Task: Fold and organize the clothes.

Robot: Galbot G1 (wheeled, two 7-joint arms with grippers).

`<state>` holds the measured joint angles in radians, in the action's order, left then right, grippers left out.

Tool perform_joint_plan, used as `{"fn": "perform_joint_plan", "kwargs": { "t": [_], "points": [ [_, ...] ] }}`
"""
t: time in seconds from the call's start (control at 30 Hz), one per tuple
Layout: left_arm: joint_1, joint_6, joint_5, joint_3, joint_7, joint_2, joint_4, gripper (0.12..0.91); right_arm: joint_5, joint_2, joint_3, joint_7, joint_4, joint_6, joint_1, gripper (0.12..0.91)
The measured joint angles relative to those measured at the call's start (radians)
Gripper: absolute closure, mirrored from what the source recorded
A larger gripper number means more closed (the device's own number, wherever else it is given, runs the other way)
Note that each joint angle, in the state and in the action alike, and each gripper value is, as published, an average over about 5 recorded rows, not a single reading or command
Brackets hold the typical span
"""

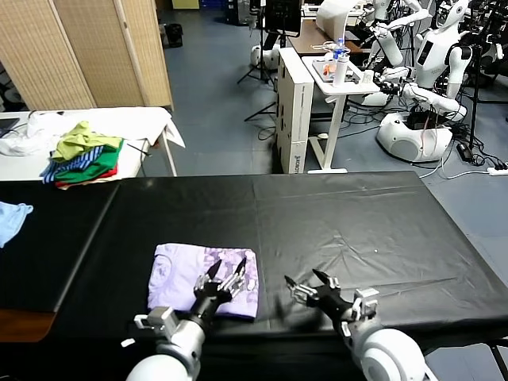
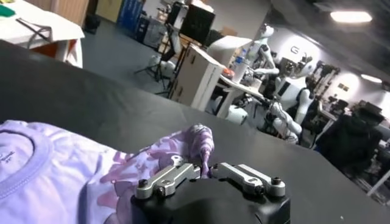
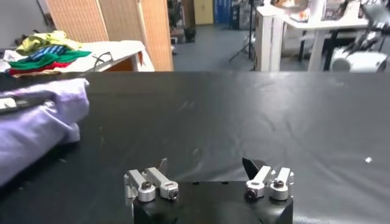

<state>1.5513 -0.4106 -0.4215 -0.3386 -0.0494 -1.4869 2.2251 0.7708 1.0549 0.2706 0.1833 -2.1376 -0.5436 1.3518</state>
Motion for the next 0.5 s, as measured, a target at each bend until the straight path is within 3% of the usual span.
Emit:
{"fn": "perform_joint_plan", "kwargs": {
  "t": [0.13, 0.5],
  "points": [
    [-0.002, 0.014, 0.000, -0.030, -0.004, 0.024, 0.017, 0.130, 0.071, 0.015, -0.054, 0.025, 0.019, -0.016, -0.056, 0.118],
    [0.020, 0.034, 0.026, -0.094, -0.010, 0.050, 0.024, 0.123, 0.073, 0.078, -0.219, 0.035, 0.119, -0.019, -0.175, 0.144]
  ]
}}
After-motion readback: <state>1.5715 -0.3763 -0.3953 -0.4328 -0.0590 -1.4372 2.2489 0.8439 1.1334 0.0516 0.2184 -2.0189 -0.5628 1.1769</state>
